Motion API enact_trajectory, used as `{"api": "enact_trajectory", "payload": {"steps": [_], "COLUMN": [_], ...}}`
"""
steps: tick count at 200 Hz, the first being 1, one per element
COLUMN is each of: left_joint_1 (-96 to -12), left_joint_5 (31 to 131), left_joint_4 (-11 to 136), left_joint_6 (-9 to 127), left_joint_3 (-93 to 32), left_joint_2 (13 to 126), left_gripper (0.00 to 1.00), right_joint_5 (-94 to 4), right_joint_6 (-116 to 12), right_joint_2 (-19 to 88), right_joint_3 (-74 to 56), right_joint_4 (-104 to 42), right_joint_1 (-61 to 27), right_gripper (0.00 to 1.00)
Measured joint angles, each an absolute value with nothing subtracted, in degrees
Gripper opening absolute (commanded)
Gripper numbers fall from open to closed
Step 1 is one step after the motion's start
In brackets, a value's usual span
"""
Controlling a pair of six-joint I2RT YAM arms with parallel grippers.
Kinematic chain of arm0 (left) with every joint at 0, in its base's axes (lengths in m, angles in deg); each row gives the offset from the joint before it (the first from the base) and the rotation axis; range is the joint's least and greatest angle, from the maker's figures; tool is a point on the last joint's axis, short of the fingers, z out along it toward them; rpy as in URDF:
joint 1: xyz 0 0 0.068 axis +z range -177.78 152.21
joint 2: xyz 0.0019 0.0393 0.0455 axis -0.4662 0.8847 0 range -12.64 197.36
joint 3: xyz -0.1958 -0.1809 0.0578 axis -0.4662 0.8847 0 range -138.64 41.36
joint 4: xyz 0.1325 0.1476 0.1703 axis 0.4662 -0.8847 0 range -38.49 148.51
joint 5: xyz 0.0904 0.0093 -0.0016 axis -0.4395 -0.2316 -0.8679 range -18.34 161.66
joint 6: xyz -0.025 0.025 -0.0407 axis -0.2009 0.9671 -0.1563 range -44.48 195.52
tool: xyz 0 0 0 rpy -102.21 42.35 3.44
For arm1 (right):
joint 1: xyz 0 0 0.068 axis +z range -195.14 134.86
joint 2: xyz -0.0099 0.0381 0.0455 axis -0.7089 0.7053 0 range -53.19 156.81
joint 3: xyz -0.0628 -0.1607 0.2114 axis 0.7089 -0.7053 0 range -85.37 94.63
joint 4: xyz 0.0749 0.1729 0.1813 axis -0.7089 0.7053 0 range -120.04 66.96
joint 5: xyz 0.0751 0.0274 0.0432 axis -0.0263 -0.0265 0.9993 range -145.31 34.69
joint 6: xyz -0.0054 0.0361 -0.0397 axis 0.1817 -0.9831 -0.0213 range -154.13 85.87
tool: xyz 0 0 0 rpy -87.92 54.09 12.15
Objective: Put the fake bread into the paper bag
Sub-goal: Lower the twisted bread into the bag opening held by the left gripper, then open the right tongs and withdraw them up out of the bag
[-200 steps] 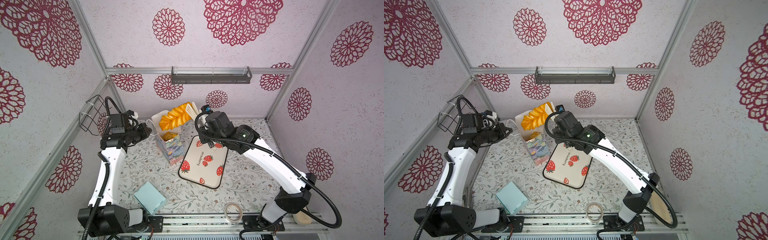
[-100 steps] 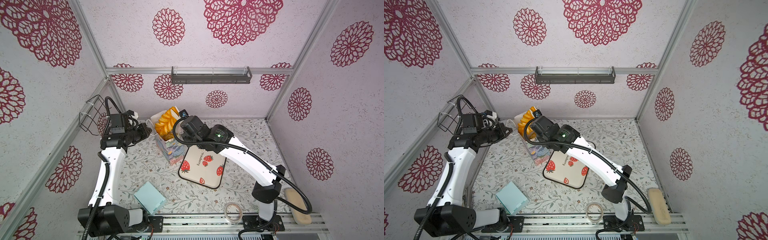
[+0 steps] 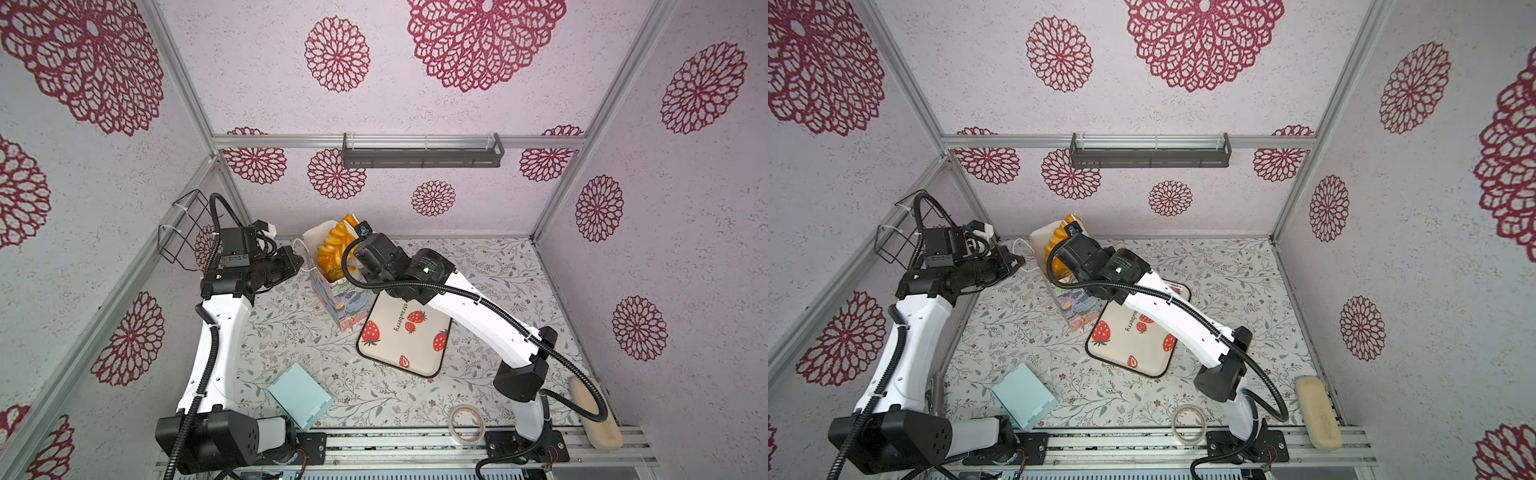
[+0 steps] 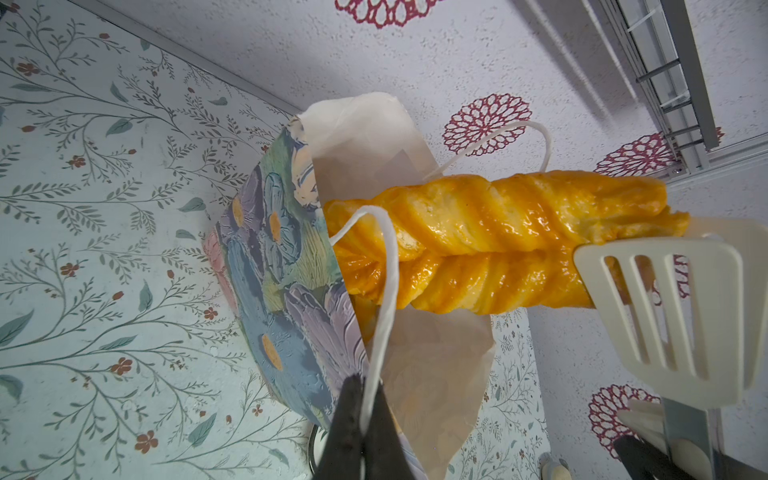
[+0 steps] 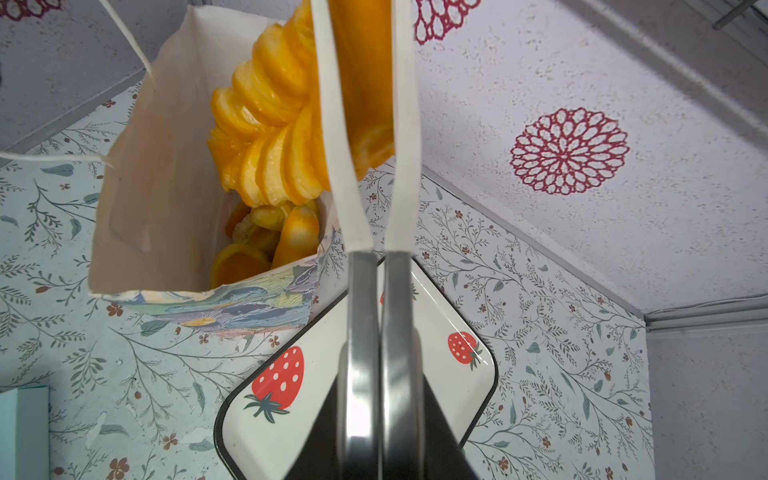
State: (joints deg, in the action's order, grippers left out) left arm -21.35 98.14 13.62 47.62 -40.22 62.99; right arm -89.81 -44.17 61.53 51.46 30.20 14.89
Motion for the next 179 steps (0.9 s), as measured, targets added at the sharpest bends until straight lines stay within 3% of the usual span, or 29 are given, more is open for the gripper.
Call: {"api": "enact_trajectory", "payload": {"steps": [44,97,179], "left_joint_1": [-21.3,-21.3,-21.3], "left_joint_5": [98.1,98.2,98.2], "left_joint_4": [13.6,13.7,13.8], "left_joint_6": [47.6,47.6,47.6], "left_joint_3": [-40.2,-40.2,-40.2], "left_joint_2": [62.8,62.8,62.8], "left_gripper": [0.0,0.0,0.0], "right_joint_5": [-89.5,-88.9,-88.1], "right_joint_6": [-44.2,-44.4,-45.9], "right_joint_2": [64.9,65.2,56.2], "right_joint_3": [54.0,53.3,39.2], "right_joint_4": [29.6,29.6,25.2], "right_joint_1": [14.9,15.4,17.5], "right_gripper": [0.15,0.44,0.42]}}
